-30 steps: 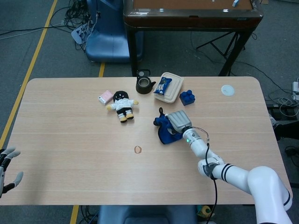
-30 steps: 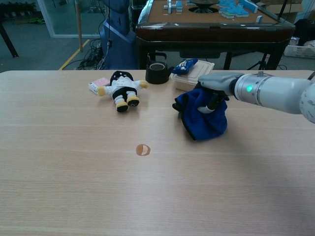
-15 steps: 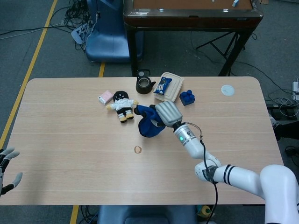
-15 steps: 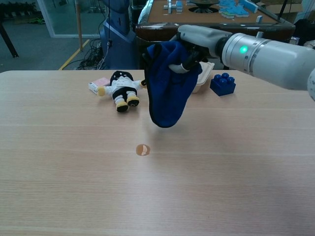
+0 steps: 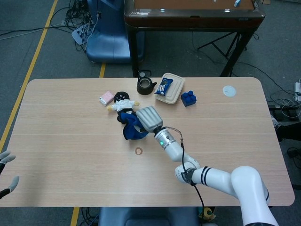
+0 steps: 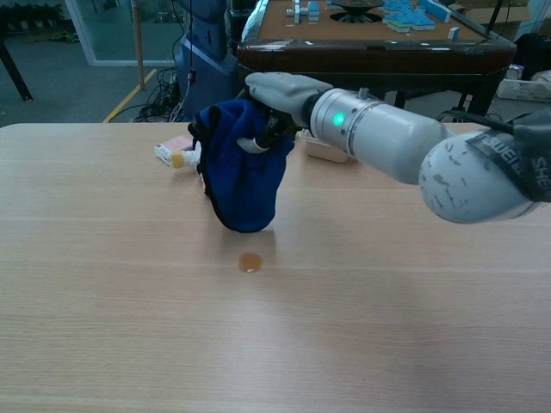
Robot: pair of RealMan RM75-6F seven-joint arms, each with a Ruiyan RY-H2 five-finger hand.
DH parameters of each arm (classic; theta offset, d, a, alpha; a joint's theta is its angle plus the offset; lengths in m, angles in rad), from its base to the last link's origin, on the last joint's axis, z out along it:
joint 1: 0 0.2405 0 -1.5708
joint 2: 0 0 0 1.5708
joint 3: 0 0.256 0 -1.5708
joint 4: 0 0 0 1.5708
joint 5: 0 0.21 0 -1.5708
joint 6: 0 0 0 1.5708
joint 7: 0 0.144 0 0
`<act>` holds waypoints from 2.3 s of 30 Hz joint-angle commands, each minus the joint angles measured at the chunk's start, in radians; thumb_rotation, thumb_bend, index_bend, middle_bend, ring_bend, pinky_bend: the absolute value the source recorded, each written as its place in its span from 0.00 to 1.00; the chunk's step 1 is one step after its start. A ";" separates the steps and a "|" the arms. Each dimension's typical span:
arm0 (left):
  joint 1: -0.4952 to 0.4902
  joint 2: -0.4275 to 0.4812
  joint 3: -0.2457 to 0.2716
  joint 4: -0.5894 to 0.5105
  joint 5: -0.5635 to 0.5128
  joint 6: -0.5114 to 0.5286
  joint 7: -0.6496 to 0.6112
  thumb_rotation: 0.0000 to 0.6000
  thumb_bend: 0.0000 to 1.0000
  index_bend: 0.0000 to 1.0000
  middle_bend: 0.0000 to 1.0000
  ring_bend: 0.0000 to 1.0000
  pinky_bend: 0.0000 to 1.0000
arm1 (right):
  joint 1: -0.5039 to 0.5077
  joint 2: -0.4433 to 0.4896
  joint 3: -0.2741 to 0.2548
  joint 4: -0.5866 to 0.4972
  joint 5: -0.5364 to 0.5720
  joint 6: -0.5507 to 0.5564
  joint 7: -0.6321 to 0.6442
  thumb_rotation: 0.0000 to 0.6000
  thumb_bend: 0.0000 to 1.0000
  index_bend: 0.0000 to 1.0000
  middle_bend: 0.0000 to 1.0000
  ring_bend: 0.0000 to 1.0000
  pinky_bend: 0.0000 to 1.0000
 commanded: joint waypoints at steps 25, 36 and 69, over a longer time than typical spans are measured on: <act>0.013 0.002 0.010 0.004 0.010 -0.005 -0.018 1.00 0.27 0.26 0.18 0.12 0.12 | -0.019 -0.101 -0.143 0.072 -0.145 -0.139 0.141 1.00 0.82 0.71 0.67 0.62 0.81; 0.010 0.004 0.012 -0.009 0.017 -0.011 -0.004 1.00 0.27 0.26 0.18 0.12 0.12 | -0.107 0.030 -0.214 -0.155 -0.216 -0.101 0.204 1.00 0.82 0.71 0.67 0.62 0.81; 0.002 0.005 0.015 -0.034 0.029 -0.021 0.029 1.00 0.27 0.26 0.18 0.11 0.12 | -0.102 -0.002 -0.157 0.009 -0.165 -0.151 0.178 1.00 0.81 0.71 0.67 0.62 0.81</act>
